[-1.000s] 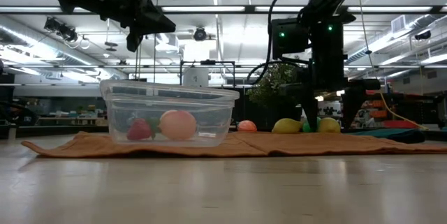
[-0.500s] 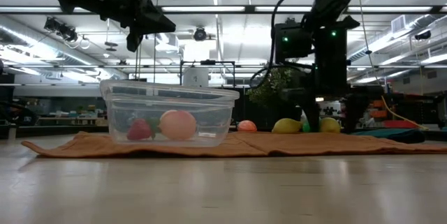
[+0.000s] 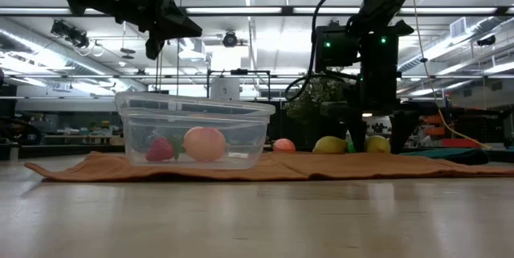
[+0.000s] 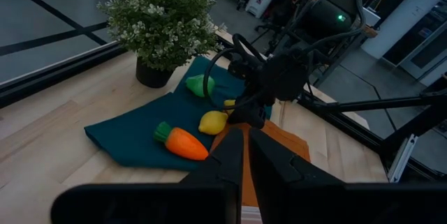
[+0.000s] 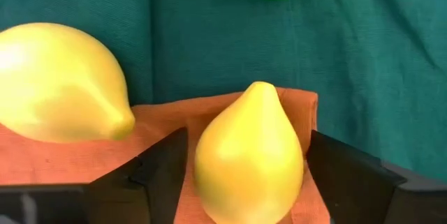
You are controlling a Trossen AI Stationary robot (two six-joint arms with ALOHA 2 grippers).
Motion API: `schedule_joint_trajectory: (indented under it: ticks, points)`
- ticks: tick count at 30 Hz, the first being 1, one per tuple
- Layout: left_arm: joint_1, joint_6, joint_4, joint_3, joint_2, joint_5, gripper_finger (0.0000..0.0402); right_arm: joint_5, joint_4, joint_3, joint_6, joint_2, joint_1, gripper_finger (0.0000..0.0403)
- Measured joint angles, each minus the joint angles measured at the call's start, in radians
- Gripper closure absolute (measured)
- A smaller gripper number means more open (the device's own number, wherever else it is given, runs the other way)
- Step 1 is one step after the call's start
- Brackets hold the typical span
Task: Pick and placing Produce into tupperware
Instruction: Put the right yellow lemon into the transparent bin
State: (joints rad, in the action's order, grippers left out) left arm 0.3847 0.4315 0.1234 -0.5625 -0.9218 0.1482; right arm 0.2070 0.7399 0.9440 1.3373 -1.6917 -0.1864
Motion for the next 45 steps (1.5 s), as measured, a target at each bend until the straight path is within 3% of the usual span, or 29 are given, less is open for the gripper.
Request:
schedule_joint_trajectory:
  ticks: [11,27,39,45]
  points:
    - [0.000,0.000,0.000,0.000,0.000,0.000,0.0362,0.001,-0.003,0.000,-0.005,0.001,0.000,0.0242]
    - [0.000,0.000,0.000,0.000,0.000,0.000,0.0362,0.004,0.024,0.034,-0.031,0.031,0.000,0.0241]
    - [0.000,0.000,0.000,0.000,0.000,0.000,0.0374,0.013,0.040,0.041,-0.031,0.268,0.050,0.0239]
    - [0.000,-0.001,0.000,0.000,0.000,0.000,0.0364,0.051,0.184,0.042,-0.032,0.371,0.072,0.0239]
